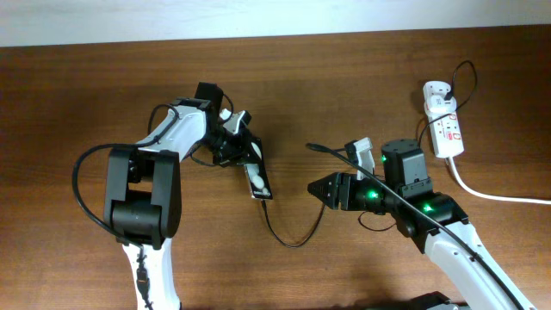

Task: Plug charger to phone and switch on socket
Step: 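Lower the phone onto the table with the left gripper and release it, then release the cable and move the right gripper to the power strip, then press the orange switch beside the charger with the right gripper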

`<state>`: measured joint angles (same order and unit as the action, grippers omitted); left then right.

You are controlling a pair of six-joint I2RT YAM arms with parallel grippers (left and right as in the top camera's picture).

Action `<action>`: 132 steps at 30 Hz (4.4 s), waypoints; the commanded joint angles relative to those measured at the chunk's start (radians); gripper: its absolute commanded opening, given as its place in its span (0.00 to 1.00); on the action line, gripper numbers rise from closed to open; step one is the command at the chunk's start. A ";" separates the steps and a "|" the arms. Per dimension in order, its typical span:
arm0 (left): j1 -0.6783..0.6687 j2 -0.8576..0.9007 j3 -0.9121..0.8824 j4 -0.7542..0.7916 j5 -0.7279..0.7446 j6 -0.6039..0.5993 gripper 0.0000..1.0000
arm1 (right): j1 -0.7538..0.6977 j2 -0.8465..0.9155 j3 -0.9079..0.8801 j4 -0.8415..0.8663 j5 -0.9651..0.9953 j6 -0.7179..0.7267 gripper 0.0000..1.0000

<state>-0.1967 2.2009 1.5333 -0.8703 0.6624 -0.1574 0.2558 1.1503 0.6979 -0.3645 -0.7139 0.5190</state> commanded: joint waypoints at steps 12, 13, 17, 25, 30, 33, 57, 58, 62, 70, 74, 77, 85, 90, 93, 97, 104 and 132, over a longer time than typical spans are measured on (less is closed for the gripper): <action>0.005 -0.008 -0.020 0.032 -0.047 0.017 0.48 | -0.008 0.002 0.005 0.001 0.012 -0.015 0.55; 0.009 -0.008 -0.020 0.032 -0.066 0.017 0.49 | -0.008 0.002 0.005 0.001 0.012 -0.017 0.55; 0.031 -0.008 -0.020 0.029 -0.138 0.016 0.52 | -0.008 0.002 0.005 0.001 0.012 -0.018 0.55; 0.036 -0.008 -0.020 0.020 -0.274 0.016 0.61 | -0.008 0.002 0.005 0.001 0.012 -0.019 0.55; 0.036 -0.008 -0.019 0.018 -0.312 0.016 0.61 | -0.008 0.002 0.005 -0.007 0.012 -0.042 0.55; 0.040 -0.014 0.016 -0.003 -0.311 0.013 0.61 | -0.008 0.002 0.005 -0.018 0.012 -0.053 0.55; 0.050 -0.595 0.338 -0.201 -0.312 0.017 0.99 | -0.008 0.001 0.161 -0.249 0.099 -0.182 0.54; 0.050 -0.595 0.338 -0.201 -0.312 0.017 0.99 | -0.008 0.001 0.161 -0.253 0.099 -0.187 0.54; 0.050 -0.595 0.338 -0.201 -0.312 0.017 0.99 | -0.008 0.001 0.238 -0.396 0.242 -0.216 0.54; 0.050 -0.595 0.338 -0.201 -0.312 0.017 0.99 | -0.090 0.001 0.588 -0.712 0.438 -0.267 0.54; 0.050 -0.595 0.338 -0.201 -0.312 0.017 0.99 | -0.284 0.002 0.649 -0.803 0.430 -0.328 0.53; 0.050 -0.595 0.338 -0.201 -0.312 0.017 0.99 | -0.430 0.016 0.649 -0.805 0.373 -0.356 0.48; 0.050 -0.595 0.338 -0.201 -0.312 0.017 0.99 | -0.756 0.314 0.660 -0.745 0.182 -0.415 0.08; 0.050 -0.595 0.338 -0.202 -0.312 0.017 0.99 | -0.834 0.405 0.668 -0.595 0.115 -0.370 0.05; 0.050 -0.595 0.338 -0.201 -0.312 0.017 0.99 | -0.854 0.445 0.682 -0.494 0.113 -0.289 0.04; 0.050 -0.595 0.338 -0.201 -0.312 0.017 0.99 | -0.892 0.572 0.862 -0.507 0.106 -0.266 0.04; 0.050 -0.595 0.338 -0.201 -0.312 0.017 0.99 | -0.919 0.812 1.050 -0.514 0.097 -0.266 0.04; 0.050 -0.595 0.338 -0.202 -0.312 0.017 0.99 | -0.783 1.088 1.041 -0.353 0.329 -0.195 0.04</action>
<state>-0.1493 1.6211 1.8626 -1.0737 0.3576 -0.1490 -0.5327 2.2021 1.7283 -0.7204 -0.3958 0.3107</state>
